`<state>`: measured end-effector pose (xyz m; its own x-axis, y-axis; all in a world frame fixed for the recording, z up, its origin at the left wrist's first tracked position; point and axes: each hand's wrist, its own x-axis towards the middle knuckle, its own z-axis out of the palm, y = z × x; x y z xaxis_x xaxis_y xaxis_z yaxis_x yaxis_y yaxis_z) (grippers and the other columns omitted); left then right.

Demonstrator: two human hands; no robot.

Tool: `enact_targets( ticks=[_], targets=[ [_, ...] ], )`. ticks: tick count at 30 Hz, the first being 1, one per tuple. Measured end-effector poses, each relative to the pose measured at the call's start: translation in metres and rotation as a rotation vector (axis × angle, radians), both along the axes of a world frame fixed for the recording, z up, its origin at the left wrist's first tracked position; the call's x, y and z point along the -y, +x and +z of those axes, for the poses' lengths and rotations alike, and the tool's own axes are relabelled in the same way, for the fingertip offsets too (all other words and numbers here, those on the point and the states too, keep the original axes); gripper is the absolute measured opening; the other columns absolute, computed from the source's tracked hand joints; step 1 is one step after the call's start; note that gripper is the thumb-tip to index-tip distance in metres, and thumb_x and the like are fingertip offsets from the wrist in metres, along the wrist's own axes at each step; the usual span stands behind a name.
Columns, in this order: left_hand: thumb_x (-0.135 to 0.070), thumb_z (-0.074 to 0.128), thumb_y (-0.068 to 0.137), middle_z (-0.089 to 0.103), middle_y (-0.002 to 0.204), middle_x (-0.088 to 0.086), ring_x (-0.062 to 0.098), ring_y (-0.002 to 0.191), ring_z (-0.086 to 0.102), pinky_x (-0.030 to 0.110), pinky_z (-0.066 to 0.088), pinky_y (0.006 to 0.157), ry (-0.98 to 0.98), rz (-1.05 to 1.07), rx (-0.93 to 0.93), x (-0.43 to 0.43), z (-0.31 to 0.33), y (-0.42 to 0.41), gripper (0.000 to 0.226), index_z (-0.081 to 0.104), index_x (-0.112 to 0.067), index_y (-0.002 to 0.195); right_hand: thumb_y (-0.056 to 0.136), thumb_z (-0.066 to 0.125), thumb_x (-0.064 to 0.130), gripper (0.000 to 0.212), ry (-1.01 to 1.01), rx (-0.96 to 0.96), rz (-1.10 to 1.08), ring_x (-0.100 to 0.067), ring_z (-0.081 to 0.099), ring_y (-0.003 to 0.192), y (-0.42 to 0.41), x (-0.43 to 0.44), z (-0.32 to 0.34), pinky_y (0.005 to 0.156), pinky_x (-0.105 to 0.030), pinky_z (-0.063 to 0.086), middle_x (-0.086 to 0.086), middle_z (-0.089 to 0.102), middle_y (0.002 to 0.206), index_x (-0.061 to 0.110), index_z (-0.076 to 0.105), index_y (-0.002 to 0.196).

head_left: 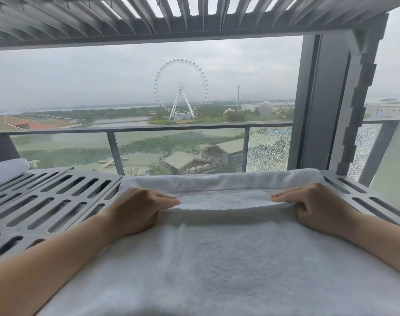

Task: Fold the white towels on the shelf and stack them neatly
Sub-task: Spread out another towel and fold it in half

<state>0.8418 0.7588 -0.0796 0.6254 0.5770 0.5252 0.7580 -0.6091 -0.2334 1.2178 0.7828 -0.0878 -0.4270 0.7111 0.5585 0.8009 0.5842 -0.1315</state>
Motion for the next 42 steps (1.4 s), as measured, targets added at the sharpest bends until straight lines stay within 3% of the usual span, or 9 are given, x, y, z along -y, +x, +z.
enact_targets(
  ticks=[6,10,13,15,17,24,31,37,42],
  targets=[
    [0.016,0.064,0.056,0.071,0.102,-0.006,0.012,0.087,0.069,0.03,0.057,0.057,-0.021,-0.009,-0.06,0.001,0.001,-0.002,0.063,0.072,-0.022,0.106,0.064,0.05,-0.007,0.053,0.016,0.027,-0.023,-0.007,0.066,0.098,0.0,0.0,-0.001,0.082,-0.034,0.055,0.014,0.071,0.099,0.03,0.074,0.093],
    [-0.004,0.061,0.073,0.067,0.114,-0.007,0.012,0.099,0.066,0.032,0.058,0.071,-0.103,-0.037,-0.023,0.0,0.001,-0.005,0.045,0.067,-0.021,0.115,0.068,0.057,-0.001,0.048,0.007,0.033,0.03,-0.006,0.064,0.1,0.001,-0.001,-0.001,0.085,-0.034,0.054,0.015,0.069,0.106,0.031,0.072,0.1],
    [-0.018,0.065,0.083,0.059,0.127,-0.008,0.006,0.111,0.059,0.027,0.054,0.085,-0.117,-0.097,-0.007,0.0,0.001,-0.005,0.045,0.058,-0.022,0.127,0.079,0.07,0.02,0.053,-0.098,0.089,0.145,0.004,0.046,0.121,0.0,-0.004,0.0,0.104,-0.024,0.037,0.022,0.049,0.13,0.036,0.052,0.126],
    [-0.028,0.056,0.09,0.054,0.133,-0.007,0.008,0.116,0.056,0.026,0.051,0.09,-0.111,-0.145,-0.054,0.0,0.002,-0.002,0.043,0.052,-0.023,0.132,0.084,0.059,0.042,0.055,-0.194,0.122,0.19,0.013,0.024,0.131,-0.001,-0.006,0.002,0.109,-0.014,0.019,0.03,0.032,0.139,0.046,0.035,0.133],
    [-0.034,0.048,0.093,0.054,0.133,-0.007,0.011,0.115,0.058,0.033,0.055,0.085,-0.136,-0.16,-0.07,0.0,0.002,-0.001,0.038,0.055,-0.025,0.129,0.082,0.049,0.049,0.05,-0.28,0.131,0.192,0.013,0.019,0.133,-0.002,-0.007,0.002,0.111,-0.017,0.017,0.03,0.028,0.142,0.05,0.037,0.131],
    [-0.032,0.048,0.095,0.058,0.127,-0.01,0.001,0.12,0.05,0.026,0.048,0.096,-0.243,-0.179,-0.089,-0.002,0.002,-0.004,0.034,0.06,-0.019,0.124,0.09,0.057,0.023,0.041,-0.428,0.077,0.241,0.016,0.027,0.128,0.004,-0.004,0.002,0.109,-0.01,0.02,0.027,0.038,0.139,0.042,0.05,0.126],
    [-0.049,0.034,0.092,0.049,0.135,-0.017,-0.011,0.123,0.041,0.009,0.029,0.104,-0.512,-0.087,0.162,-0.01,0.017,0.016,0.047,0.054,-0.028,0.129,0.098,0.035,0.035,0.036,-0.521,0.081,0.182,0.017,0.021,0.125,-0.013,-0.008,0.019,0.087,0.01,0.008,0.038,0.026,0.133,0.044,0.039,0.132],
    [-0.035,0.026,0.101,0.011,0.156,-0.008,0.002,0.141,0.005,0.018,-0.002,0.11,-0.66,0.035,0.02,-0.056,0.021,0.081,0.049,0.017,-0.022,0.147,0.098,0.029,0.04,0.049,-0.441,0.236,0.126,-0.003,0.008,0.14,-0.076,-0.046,0.015,0.107,-0.019,0.002,0.016,0.01,0.154,0.031,0.017,0.146],
    [-0.053,0.016,0.096,-0.007,0.157,-0.009,0.008,0.143,-0.008,0.034,-0.008,0.115,-0.661,0.233,-0.125,-0.067,-0.008,0.061,0.054,-0.001,-0.037,0.145,0.091,0.017,0.062,0.053,-0.526,0.332,-0.038,-0.008,-0.006,0.142,-0.038,-0.082,-0.004,0.115,-0.041,-0.007,0.015,-0.001,0.156,0.049,0.005,0.141]
  ],
)
